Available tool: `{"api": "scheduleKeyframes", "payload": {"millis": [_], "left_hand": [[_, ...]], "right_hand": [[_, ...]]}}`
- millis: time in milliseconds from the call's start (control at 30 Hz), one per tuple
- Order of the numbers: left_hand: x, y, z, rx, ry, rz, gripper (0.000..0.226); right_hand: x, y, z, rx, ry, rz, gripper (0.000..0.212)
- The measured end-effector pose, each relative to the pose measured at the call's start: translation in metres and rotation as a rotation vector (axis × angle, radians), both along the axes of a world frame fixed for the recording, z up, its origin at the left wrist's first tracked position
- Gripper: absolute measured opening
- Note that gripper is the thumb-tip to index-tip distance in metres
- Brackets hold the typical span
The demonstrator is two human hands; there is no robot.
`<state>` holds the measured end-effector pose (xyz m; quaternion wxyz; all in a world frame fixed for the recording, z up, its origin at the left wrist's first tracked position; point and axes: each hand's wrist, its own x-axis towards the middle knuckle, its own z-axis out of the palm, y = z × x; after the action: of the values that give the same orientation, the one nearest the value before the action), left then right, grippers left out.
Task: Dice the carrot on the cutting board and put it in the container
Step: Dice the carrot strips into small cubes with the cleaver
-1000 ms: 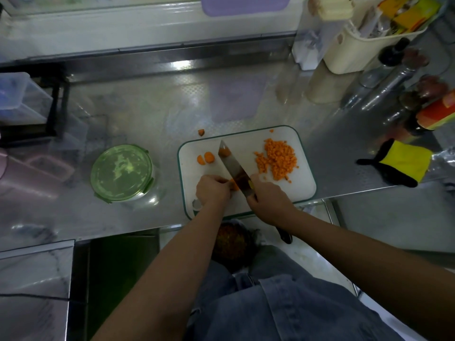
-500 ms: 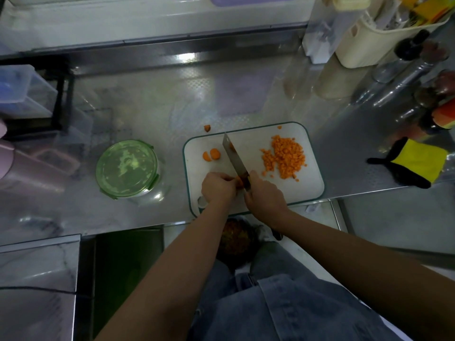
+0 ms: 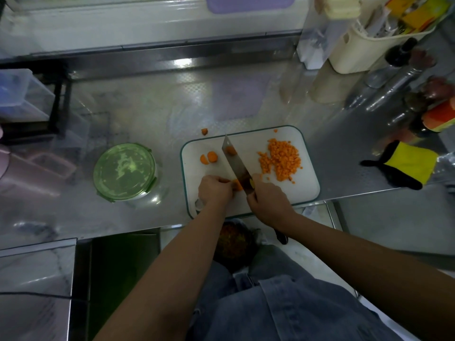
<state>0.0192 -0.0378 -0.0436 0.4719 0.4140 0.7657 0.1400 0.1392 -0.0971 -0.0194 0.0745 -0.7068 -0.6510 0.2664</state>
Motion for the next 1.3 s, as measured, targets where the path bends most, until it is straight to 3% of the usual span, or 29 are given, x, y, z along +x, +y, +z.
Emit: {"api": "scheduleKeyframes", "payload": {"millis": [300, 467, 700, 867, 1300], "left_hand": [[0.000, 0.000, 0.001, -0.006, 0.001, 0.019, 0.013], [0.000, 0.000, 0.003, -0.026, -0.004, 0.029, 0.020], [-0.001, 0.000, 0.002, -0.032, -0.017, 0.037, 0.022], [-0.002, -0.001, 0.002, -0.036, -0.040, 0.042, 0.016], [0.001, -0.004, 0.001, -0.004, -0.009, 0.045, 0.013]], "right_hand": [[-0.001, -0.003, -0.011, -0.019, -0.014, 0.017, 0.034], [-0.006, -0.003, -0.017, -0.006, -0.008, 0.006, 0.046], [0.002, 0.003, -0.014, 0.005, 0.018, -0.084, 0.032], [0.007, 0.001, -0.003, 0.019, 0.053, -0.032, 0.027], [0.001, -0.006, 0.002, -0.033, 0.040, 0.021, 0.039]]}}
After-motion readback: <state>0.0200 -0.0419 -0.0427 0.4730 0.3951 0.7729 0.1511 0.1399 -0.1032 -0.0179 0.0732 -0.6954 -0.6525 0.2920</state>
